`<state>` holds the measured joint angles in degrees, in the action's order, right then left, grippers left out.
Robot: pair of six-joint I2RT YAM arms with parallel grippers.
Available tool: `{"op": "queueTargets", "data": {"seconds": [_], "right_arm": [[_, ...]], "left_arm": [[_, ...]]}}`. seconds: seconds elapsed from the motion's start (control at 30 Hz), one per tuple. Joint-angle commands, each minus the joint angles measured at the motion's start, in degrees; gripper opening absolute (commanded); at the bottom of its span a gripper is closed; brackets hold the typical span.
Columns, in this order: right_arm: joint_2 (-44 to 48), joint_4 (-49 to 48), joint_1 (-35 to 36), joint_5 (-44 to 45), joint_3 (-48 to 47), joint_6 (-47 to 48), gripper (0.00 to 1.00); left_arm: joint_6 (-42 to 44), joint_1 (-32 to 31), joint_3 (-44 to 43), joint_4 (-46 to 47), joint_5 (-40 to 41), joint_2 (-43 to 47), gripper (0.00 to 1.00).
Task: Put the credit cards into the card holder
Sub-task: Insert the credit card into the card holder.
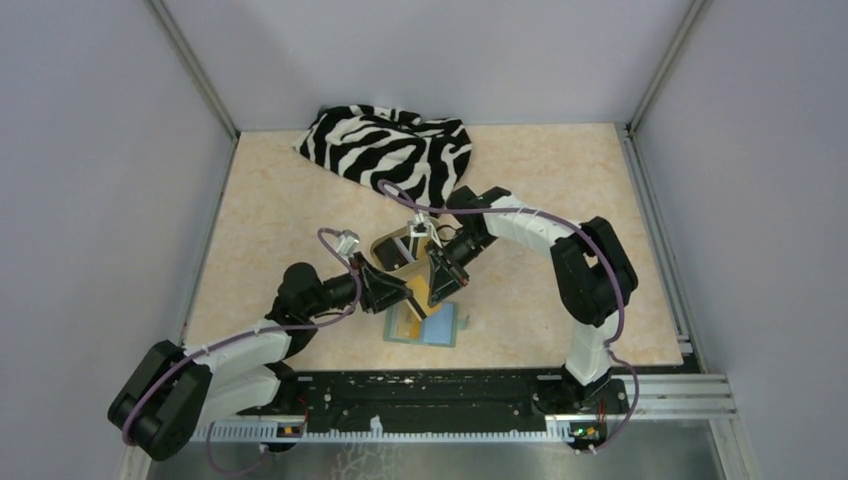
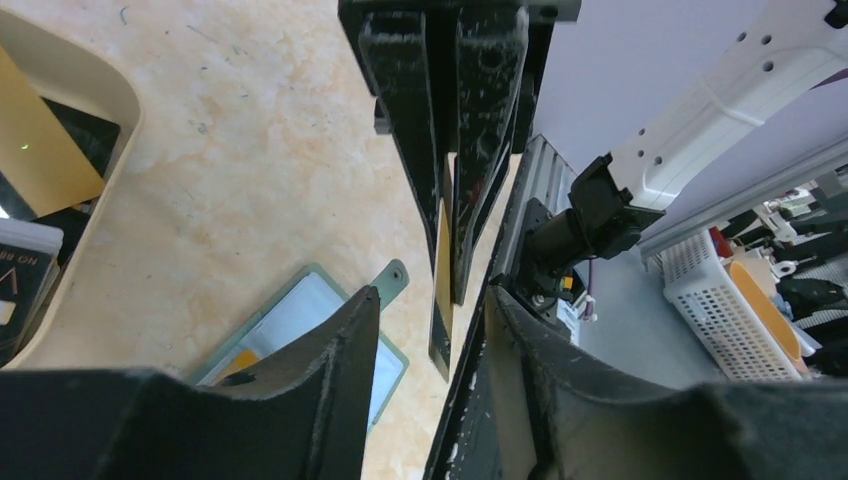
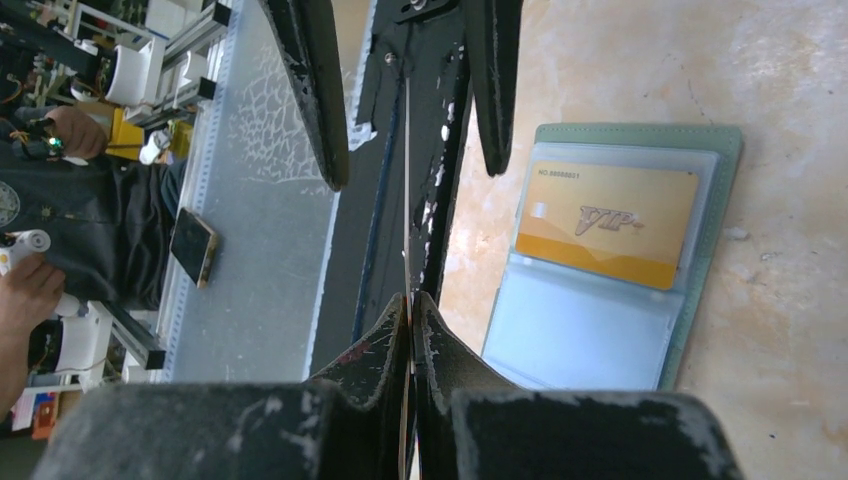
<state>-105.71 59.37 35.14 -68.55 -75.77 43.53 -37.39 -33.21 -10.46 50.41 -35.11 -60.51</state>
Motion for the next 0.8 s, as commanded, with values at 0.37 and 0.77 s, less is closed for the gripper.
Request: {"op": "queueTargets", "data": {"seconds": [0.37,0.77], "right_arm": [[5.24,0.04,2.94,2.28,-1.66,2.43,0.0],[7.48,-1.34,2.95,6.68,-1.23,2.25,0.19]], "left_arm": [[4.1,-0.47,-6.33,-5.06,-12.29,-2.77,0.33],[5.66,-0.44,-6.49,-9.74,-10.49,0.58,0.0]]}}
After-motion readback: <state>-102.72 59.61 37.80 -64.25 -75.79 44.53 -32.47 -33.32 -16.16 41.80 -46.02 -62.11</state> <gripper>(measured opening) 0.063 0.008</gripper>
